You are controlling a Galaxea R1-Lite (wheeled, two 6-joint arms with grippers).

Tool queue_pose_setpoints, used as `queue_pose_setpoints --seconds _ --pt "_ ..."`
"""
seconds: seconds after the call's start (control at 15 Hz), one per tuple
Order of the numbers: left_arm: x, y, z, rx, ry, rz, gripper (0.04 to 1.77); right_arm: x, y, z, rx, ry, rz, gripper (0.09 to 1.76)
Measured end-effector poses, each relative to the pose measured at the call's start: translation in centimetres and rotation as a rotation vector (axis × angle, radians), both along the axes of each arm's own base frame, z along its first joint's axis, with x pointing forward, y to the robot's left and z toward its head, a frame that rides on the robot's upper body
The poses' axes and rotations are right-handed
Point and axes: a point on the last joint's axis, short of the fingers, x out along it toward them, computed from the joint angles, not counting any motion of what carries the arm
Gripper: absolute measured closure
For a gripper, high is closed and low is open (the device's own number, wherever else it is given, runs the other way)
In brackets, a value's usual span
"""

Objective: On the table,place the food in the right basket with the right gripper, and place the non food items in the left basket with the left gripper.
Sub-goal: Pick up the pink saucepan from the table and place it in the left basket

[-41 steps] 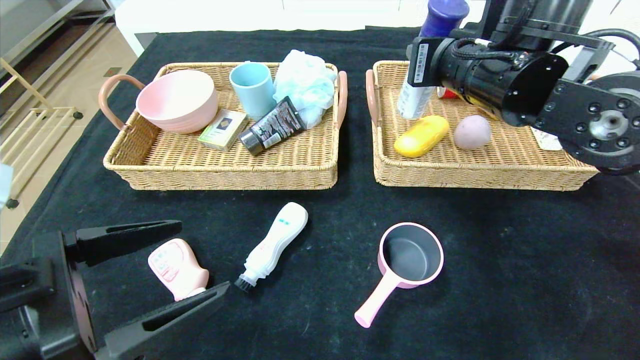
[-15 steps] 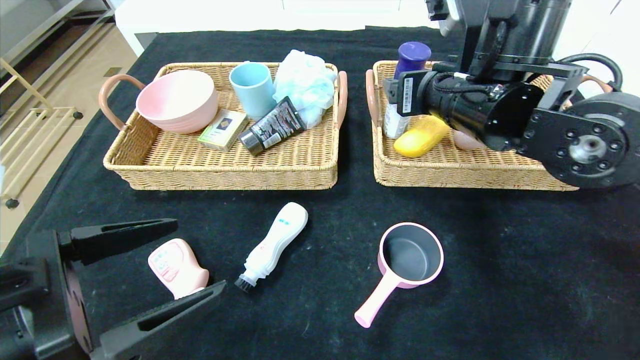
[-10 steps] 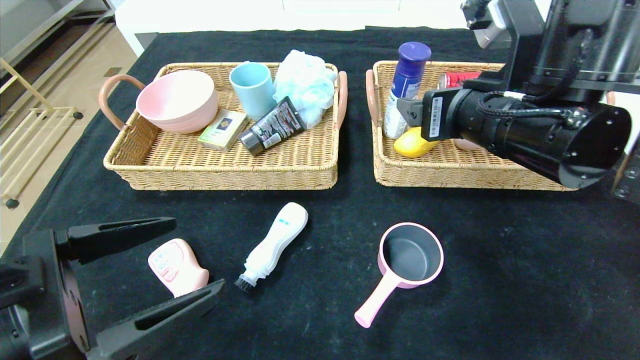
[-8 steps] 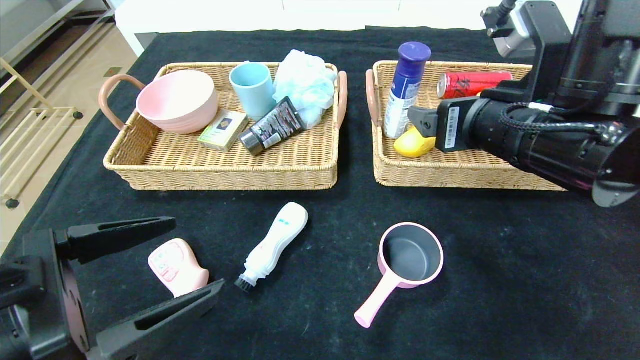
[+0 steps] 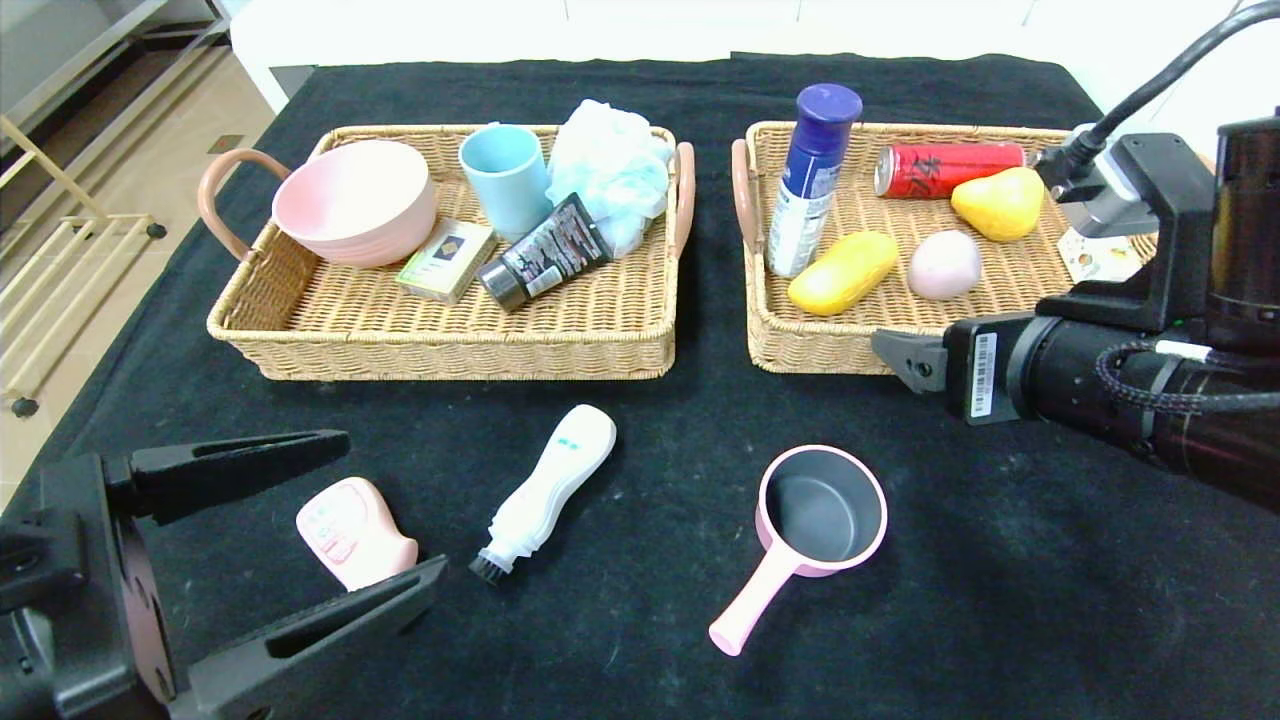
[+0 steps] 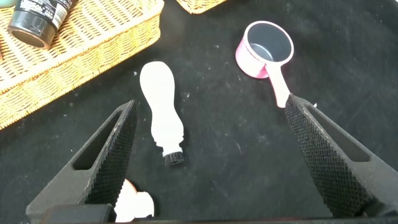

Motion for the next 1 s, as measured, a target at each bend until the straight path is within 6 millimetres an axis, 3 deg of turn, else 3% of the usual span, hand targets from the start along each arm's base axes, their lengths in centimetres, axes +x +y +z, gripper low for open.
queue_pose_setpoints --seconds 0.33,1.0 --pt "0.1 -0.1 -0.2 0.005 0.008 0.000 0.09 -1.6 -0.5 -0.7 0.091 0.140 -0.026 0.15" --pt "0.1 -0.1 -0.2 0.006 0.009 0.001 0.09 -3.0 1.3 -3.1 0.134 0.314 0.043 0.15"
